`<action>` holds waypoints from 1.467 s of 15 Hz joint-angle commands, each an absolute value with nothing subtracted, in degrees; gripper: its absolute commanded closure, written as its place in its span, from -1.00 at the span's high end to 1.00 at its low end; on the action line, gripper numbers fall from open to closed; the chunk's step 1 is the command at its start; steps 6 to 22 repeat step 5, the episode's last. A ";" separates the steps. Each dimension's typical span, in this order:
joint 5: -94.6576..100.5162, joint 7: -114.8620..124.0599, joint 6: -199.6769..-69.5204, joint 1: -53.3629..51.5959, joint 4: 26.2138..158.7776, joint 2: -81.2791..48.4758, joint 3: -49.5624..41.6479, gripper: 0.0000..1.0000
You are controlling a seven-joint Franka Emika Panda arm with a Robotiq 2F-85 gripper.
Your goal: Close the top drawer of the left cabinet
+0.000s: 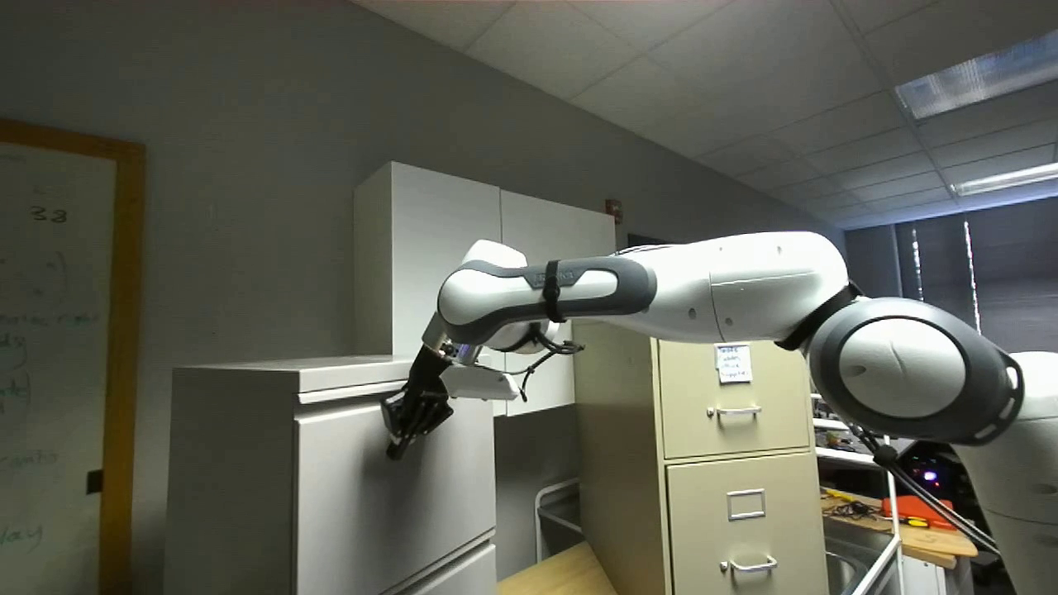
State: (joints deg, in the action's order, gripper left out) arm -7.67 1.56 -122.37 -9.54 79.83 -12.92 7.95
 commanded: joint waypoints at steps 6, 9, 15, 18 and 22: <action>-6.64 2.55 -120.22 -10.28 72.05 -18.13 8.34 -1.00; -6.64 2.55 -120.22 -10.28 72.05 -18.13 8.34 -1.00; -6.64 2.55 -120.22 -10.28 72.05 -18.13 8.34 -1.00; -6.64 2.55 -120.22 -10.28 72.05 -18.13 8.34 -1.00; -6.64 2.55 -120.22 -10.28 72.05 -18.13 8.34 -1.00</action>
